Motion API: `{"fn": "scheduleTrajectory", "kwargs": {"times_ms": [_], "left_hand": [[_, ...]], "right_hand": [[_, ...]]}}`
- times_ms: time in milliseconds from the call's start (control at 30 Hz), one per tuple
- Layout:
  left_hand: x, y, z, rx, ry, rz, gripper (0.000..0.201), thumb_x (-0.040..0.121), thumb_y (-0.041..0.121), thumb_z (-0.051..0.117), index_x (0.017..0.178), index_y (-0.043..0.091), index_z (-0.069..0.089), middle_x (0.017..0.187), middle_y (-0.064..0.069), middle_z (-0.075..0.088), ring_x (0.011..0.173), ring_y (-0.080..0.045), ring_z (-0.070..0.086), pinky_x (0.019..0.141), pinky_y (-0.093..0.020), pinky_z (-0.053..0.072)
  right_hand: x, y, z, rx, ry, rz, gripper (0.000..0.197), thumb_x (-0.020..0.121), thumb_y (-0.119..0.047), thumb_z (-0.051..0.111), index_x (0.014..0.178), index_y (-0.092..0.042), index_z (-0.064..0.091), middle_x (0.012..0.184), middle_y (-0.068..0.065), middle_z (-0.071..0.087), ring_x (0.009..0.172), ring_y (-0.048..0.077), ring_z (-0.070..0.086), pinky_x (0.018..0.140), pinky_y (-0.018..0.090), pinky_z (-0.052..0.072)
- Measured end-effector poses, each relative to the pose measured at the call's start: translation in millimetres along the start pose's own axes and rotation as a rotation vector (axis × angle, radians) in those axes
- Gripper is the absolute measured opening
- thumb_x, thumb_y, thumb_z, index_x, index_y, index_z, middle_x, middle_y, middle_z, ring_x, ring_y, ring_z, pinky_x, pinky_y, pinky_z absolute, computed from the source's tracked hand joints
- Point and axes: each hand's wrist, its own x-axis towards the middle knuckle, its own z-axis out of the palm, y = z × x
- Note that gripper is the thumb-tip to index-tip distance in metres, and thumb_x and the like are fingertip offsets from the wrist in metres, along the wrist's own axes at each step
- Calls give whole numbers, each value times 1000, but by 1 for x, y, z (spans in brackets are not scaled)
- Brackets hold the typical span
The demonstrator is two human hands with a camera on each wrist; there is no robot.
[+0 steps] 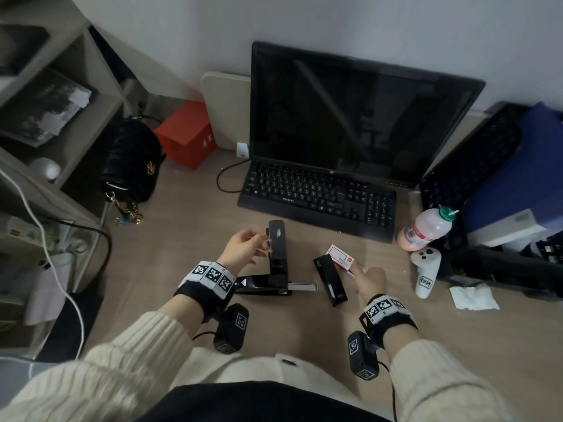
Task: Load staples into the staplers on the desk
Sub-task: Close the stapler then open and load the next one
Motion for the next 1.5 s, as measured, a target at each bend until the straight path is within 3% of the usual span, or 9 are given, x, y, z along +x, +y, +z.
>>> {"fn": "scheduleTrajectory", "kwargs": {"times_ms": [167, 233, 367, 567, 900, 1133, 1267, 1400, 1500], "left_hand": [[-4, -11, -3, 300, -94, 100, 30, 88, 44, 68, 98, 17, 62, 92, 0, 71, 83, -15, 65, 73, -28, 50], [-9, -14, -3, 412, -125, 106, 39, 82, 53, 70, 101, 20, 63, 97, 3, 69, 90, -13, 65, 79, -27, 53], [-18, -19, 1, 579, -203, 134, 42, 77, 56, 74, 102, 24, 63, 103, 9, 65, 98, -10, 62, 86, -26, 51], [-23, -36, 2, 1077, -236, 194, 60, 71, 65, 71, 121, 33, 58, 118, 8, 57, 112, -16, 54, 101, -35, 41], [-17, -51, 7, 1357, -210, 290, 37, 90, 34, 61, 126, 28, 52, 124, 0, 60, 115, -25, 57, 91, -34, 40], [-13, -51, 3, 1313, -231, 265, 35, 90, 32, 63, 124, 27, 56, 117, -4, 64, 107, -29, 61, 82, -37, 50], [-19, -51, -1, 1230, -210, 273, 39, 87, 43, 66, 121, 26, 57, 116, -1, 64, 108, -28, 61, 82, -36, 50], [-27, -40, -4, 1191, -203, 311, 39, 85, 48, 67, 117, 27, 59, 110, -1, 66, 102, -27, 62, 77, -34, 50], [-34, -27, -6, 1157, -205, 334, 37, 83, 51, 68, 111, 28, 62, 104, 0, 67, 99, -26, 63, 73, -30, 47]], "right_hand": [[-18, -3, -1, 3, 45, -139, 26, 91, -28, 60, 113, -15, 55, 101, 1, 58, 96, 23, 58, 94, 41, 47], [-26, -4, 2, -4, 6, -204, 16, 91, -28, 60, 104, -19, 56, 101, 5, 67, 93, 25, 64, 89, 41, 51], [-47, -1, 10, -32, -98, -311, 9, 95, -23, 56, 97, -15, 60, 78, 3, 67, 66, 10, 61, 61, 18, 44], [-63, 11, 16, -54, -171, -342, 15, 93, -25, 57, 79, -28, 59, 66, -2, 66, 69, 18, 64, 77, 37, 52], [-70, 23, 5, -128, -195, -300, 14, 93, -30, 58, 84, -21, 63, 57, -6, 64, 65, 17, 63, 74, 39, 54], [-71, 21, 5, -144, -214, -287, 17, 92, -32, 58, 78, -23, 61, 57, -5, 64, 61, 15, 60, 69, 35, 52], [-72, 19, 10, -148, -228, -281, 19, 92, -35, 57, 78, -23, 61, 61, -3, 66, 52, 14, 53, 60, 33, 46], [-75, 15, 15, -122, -192, -319, 20, 93, -39, 54, 85, -23, 63, 78, 0, 69, 64, 18, 60, 73, 39, 53], [-79, 4, 16, -82, -217, -360, 17, 97, -37, 49, 100, -24, 60, 97, -1, 66, 86, 18, 62, 81, 32, 49]]}}
